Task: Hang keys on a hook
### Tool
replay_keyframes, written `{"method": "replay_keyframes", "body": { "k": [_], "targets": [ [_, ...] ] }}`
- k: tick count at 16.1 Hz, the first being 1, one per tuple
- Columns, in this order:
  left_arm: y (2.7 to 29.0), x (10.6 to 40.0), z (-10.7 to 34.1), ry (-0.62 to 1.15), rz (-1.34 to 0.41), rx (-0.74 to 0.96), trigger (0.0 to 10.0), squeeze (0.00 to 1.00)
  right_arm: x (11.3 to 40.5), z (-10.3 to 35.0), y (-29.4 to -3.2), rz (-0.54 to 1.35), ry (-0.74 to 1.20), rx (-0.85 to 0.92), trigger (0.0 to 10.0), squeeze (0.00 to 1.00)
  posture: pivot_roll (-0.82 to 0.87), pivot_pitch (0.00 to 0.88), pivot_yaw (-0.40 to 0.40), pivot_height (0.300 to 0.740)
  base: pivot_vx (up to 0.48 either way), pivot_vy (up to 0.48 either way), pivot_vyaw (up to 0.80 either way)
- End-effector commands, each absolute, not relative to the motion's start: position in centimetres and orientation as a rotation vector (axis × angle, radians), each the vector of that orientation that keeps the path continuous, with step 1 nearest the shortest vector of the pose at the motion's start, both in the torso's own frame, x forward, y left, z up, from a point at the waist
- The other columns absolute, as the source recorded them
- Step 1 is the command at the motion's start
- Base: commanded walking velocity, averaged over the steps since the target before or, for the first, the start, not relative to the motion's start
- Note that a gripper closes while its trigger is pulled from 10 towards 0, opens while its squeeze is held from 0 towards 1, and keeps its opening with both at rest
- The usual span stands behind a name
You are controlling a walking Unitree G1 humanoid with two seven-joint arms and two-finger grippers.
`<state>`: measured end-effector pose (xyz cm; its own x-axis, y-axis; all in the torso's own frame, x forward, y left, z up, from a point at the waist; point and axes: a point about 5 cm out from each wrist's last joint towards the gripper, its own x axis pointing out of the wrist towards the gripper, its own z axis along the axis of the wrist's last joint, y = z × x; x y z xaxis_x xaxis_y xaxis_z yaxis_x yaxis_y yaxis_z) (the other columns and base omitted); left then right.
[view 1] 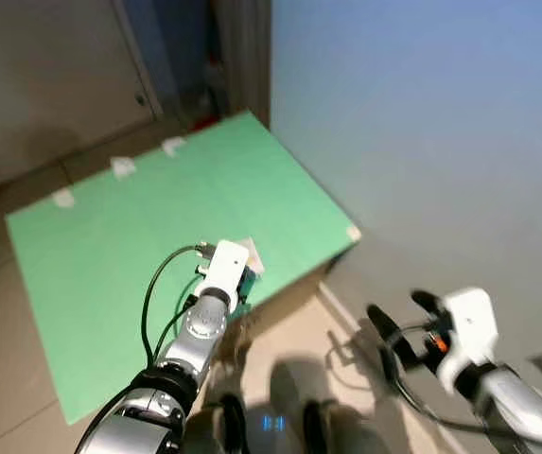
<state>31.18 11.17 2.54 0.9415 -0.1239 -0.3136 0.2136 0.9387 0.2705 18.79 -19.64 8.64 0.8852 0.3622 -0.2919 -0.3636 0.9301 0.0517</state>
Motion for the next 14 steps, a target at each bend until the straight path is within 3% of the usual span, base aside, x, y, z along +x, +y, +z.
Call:
{"method": "replay_keyframes", "body": {
  "k": [1, 14],
  "targets": [
    [10.9, 31.3, 2.6, 0.297, -0.172, 0.32, 10.0, 0.0, 18.5, 9.3, -19.6, 0.378, 0.298, -0.001, 10.0, 0.0, -0.42, 0.334, 0.033, 0.74, 0.0, 0.0, 0.0],
    [10.6, 30.5, 1.0, 0.389, -0.147, 0.313, 10.0, 0.0, 17.1, 10.3, -20.3, 0.343, 0.357, -0.002, 10.0, 0.0, -0.45, 0.359, 0.017, 0.74, 0.0, 0.0, 0.0]
  ]
}}
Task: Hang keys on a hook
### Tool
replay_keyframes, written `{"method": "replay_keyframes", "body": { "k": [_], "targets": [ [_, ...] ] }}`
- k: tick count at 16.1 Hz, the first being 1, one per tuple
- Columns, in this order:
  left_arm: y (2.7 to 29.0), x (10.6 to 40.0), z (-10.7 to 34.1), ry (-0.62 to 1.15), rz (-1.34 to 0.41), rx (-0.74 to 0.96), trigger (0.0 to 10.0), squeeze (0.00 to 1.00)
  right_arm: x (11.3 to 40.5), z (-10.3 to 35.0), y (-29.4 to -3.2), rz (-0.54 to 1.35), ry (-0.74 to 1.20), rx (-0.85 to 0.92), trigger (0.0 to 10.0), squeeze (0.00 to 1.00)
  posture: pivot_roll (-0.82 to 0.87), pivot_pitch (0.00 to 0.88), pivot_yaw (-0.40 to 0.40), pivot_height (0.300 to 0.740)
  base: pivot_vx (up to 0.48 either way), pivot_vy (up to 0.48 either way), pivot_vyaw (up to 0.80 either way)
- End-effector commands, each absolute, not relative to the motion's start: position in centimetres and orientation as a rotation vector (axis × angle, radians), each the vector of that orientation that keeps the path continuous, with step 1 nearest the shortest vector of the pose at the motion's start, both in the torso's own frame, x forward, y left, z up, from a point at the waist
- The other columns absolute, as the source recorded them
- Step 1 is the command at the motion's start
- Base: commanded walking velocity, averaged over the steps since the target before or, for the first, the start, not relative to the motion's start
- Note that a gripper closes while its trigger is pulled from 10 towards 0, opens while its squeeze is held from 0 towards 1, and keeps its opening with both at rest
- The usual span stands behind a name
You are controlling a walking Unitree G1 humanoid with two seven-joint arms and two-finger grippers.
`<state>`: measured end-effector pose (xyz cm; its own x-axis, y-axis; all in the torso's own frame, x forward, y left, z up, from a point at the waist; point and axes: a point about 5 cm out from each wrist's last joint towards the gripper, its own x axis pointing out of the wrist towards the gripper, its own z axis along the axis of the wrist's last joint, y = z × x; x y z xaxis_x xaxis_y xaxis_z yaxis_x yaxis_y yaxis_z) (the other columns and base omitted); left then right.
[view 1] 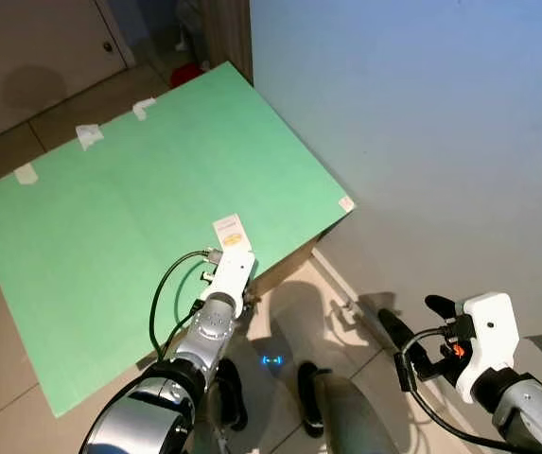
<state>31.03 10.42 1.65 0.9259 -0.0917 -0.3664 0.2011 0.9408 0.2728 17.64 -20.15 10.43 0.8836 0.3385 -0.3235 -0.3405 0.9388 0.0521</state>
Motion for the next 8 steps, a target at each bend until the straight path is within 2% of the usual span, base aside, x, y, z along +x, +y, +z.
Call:
{"method": "replay_keyframes", "body": {
  "k": [1, 8],
  "targets": [
    [10.72, 30.66, 1.14, 0.378, -0.148, 0.317, 10.0, 0.0, 17.06, 10.37, -20.36, 0.343, 0.358, -0.004, 10.0, 0.0, -0.46, 0.359, 0.013, 0.74, 0.0, 0.0, 0.0],
    [10.57, 31.0, 1.73, 0.332, -0.139, 0.325, 10.0, 0.0, 16.85, 10.28, -20.37, 0.345, 0.373, 0.002, 10.0, 0.0, -0.45, 0.355, 0.017, 0.74, 0.0, 0.0, 0.0]
  ]
}}
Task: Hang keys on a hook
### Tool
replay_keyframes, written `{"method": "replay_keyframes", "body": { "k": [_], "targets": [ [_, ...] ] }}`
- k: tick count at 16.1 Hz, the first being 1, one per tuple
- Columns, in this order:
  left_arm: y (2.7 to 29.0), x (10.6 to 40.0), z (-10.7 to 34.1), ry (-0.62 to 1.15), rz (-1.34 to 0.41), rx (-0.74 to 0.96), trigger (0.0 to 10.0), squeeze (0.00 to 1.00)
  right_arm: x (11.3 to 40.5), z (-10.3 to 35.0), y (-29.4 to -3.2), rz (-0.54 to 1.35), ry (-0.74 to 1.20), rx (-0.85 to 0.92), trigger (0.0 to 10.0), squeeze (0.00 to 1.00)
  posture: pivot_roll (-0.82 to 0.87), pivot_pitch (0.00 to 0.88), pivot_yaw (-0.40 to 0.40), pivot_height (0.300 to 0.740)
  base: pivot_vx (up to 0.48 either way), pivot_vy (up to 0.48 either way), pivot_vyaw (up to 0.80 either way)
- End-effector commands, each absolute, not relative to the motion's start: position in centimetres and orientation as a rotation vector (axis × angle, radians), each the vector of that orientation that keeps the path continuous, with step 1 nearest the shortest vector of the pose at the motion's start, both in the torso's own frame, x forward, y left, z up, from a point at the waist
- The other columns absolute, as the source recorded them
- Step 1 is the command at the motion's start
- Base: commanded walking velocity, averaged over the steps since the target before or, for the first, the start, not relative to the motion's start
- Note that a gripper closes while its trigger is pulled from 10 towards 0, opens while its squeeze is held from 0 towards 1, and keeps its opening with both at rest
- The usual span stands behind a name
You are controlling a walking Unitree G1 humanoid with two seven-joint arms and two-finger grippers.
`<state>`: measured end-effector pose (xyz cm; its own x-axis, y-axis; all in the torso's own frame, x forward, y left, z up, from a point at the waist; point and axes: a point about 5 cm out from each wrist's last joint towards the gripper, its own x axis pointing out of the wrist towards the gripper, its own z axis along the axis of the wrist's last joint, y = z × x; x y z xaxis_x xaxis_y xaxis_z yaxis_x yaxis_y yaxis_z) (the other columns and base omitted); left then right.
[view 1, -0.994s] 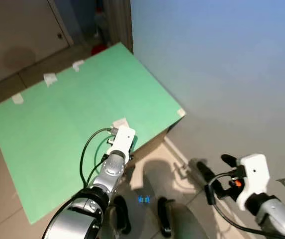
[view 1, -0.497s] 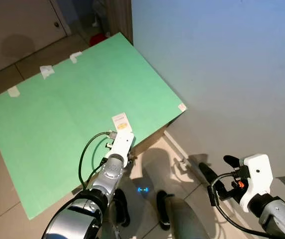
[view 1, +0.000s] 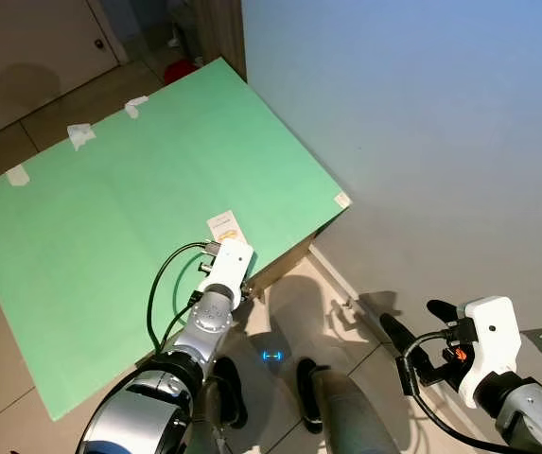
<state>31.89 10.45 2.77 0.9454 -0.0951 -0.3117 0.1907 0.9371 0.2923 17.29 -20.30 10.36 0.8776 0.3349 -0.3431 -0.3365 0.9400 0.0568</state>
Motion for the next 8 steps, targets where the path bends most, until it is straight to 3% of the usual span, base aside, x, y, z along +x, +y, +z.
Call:
{"method": "replay_keyframes", "body": {
  "k": [1, 8],
  "targets": [
    [10.56, 31.24, 1.99, 0.325, -0.136, 0.321, 10.0, 0.0, 16.82, 10.27, -20.31, 0.351, 0.375, 0.003, 10.0, 0.0, -0.46, 0.357, 0.014, 0.74, 0.0, 0.0, 0.0],
    [10.09, 31.81, 2.87, 0.282, -0.131, 0.306, 10.0, 0.0, 16.74, 10.1, -20.4, 0.355, 0.387, 0.004, 10.0, 0.0, -0.45, 0.353, 0.014, 0.74, 0.0, 0.0, 0.0]
  ]
}}
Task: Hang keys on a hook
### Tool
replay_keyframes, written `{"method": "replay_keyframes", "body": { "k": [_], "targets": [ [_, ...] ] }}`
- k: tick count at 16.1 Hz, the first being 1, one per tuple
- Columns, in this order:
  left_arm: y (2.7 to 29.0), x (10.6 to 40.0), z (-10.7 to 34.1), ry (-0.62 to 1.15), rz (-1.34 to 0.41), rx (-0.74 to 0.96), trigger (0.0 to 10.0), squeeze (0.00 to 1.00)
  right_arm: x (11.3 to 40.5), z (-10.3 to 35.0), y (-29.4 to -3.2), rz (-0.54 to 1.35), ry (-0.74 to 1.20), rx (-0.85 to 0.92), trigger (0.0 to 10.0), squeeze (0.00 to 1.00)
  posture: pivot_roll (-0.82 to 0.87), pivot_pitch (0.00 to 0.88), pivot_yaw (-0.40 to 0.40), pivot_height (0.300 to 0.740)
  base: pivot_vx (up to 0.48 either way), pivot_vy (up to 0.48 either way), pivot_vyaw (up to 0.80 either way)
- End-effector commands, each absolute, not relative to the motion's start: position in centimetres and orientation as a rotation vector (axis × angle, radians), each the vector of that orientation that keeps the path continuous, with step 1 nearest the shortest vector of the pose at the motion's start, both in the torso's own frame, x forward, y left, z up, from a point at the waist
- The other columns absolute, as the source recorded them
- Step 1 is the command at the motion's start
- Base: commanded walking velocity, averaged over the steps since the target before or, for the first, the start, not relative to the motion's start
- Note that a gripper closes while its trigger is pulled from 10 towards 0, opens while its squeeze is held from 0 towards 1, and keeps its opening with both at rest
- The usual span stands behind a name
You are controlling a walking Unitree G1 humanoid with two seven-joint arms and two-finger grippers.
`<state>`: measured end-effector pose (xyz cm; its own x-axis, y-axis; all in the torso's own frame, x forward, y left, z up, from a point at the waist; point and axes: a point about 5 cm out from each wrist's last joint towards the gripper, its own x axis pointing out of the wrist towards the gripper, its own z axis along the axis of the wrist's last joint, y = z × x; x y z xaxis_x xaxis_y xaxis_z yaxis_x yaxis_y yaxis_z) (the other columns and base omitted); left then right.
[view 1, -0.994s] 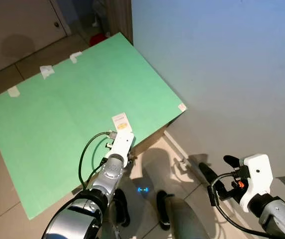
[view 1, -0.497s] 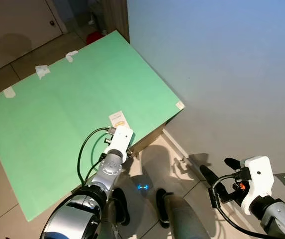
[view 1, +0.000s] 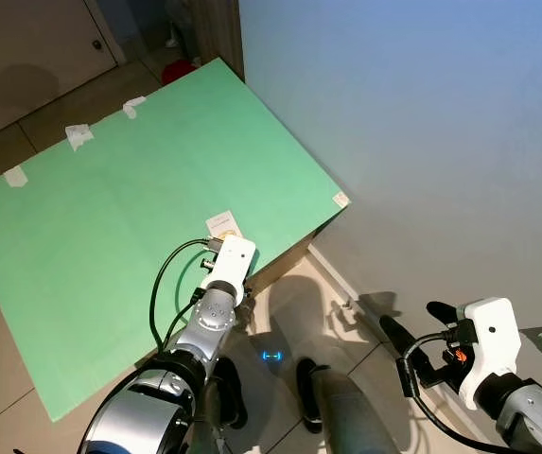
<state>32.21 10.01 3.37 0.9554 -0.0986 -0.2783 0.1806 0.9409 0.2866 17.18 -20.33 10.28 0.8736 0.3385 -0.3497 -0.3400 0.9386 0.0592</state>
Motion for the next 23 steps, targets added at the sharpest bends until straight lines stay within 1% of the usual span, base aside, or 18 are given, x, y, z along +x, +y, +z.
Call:
{"method": "replay_keyframes", "body": {
  "k": [1, 4, 6, 7, 9, 14, 16, 18, 21, 23],
  "targets": [
    [10.3, 32.0, 3.0, 0.281, -0.128, 0.309, 10.0, 0.0, 16.7, 10.1, -20.4, 0.356, 0.389, 0.006, 10.0, 0.0, -0.46, 0.354, 0.014, 0.74, 0.0, 0.0, 0.0],
    [10.7, 32.1, 2.9, 0.3, -0.126, 0.312, 10.0, 0.0, 16.6, 10.1, -20.4, 0.357, 0.395, 0.006, 10.0, 0.0, -0.46, 0.359, 0.009, 0.74, 0.0, 0.0, 0.0],
    [10.8, 32.0, 2.5, 0.355, -0.142, 0.25, 10.0, 0.0, 16.4, 10.0, -20.4, 0.361, 0.403, 0.005, 10.0, 0.0, -0.47, 0.359, 0.005, 0.74, 0.0, 0.0, 0.0],
    [10.8, 31.9, 2.3, 0.375, -0.148, 0.229, 0.0, 0.0, 16.4, 10.0, -20.4, 0.363, 0.403, 0.005, 10.0, 0.0, -0.47, 0.356, 0.003, 0.74, 0.0, 0.0, 0.0],
    [10.8, 31.8, 2.1, 0.407, -0.153, 0.203, 0.0, 0.0, 16.4, 10.1, -20.4, 0.365, 0.403, 0.004, 10.0, 0.0, -0.47, 0.351, 0.005, 0.74, 0.0, 0.0, 0.0],
    [11.0, 31.4, 1.4, 0.464, -0.161, 0.206, 0.0, 0.0, 16.3, 10.1, -20.2, 0.374, 0.406, 0.003, 10.0, 0.0, -0.47, 0.352, -0.002, 0.74, 0.0, 0.0, 0.0],
    [11.0, 31.5, 1.5, 0.455, -0.162, 0.18, 0.0, 0.0, 16.3, 10.2, -20.3, 0.374, 0.41, 0.001, 10.0, 0.0, -0.47, 0.355, -0.003, 0.74, 0.0, 0.0, 0.0],
    [10.7, 31.9, 2.1, 0.404, -0.171, 0.182, 0.0, 0.0, 16.2, 10.1, -20.3, 0.376, 0.414, 0.001, 10.0, 0.0, -0.47, 0.355, -0.005, 0.74, 0.0, 0.0, 0.0],
    [10.1, 32.8, 4.2, 0.247, -0.184, 0.175, 0.0, 0.0, 16.9, 10.0, -20.1, 0.38, 0.404, 0.005, 10.0, 0.0, -0.45, 0.342, 0.002, 0.74, 0.0, 0.0, 0.0],
    [10.1, 33.2, 5.1, 0.191, -0.189, 0.166, 0.0, 0.0, 17.1, 10.0, -20.1, 0.382, 0.4, 0.007, 10.0, 0.0, -0.44, 0.341, 0.001, 0.74, 0.0, 0.0, 0.0]
  ]
}}
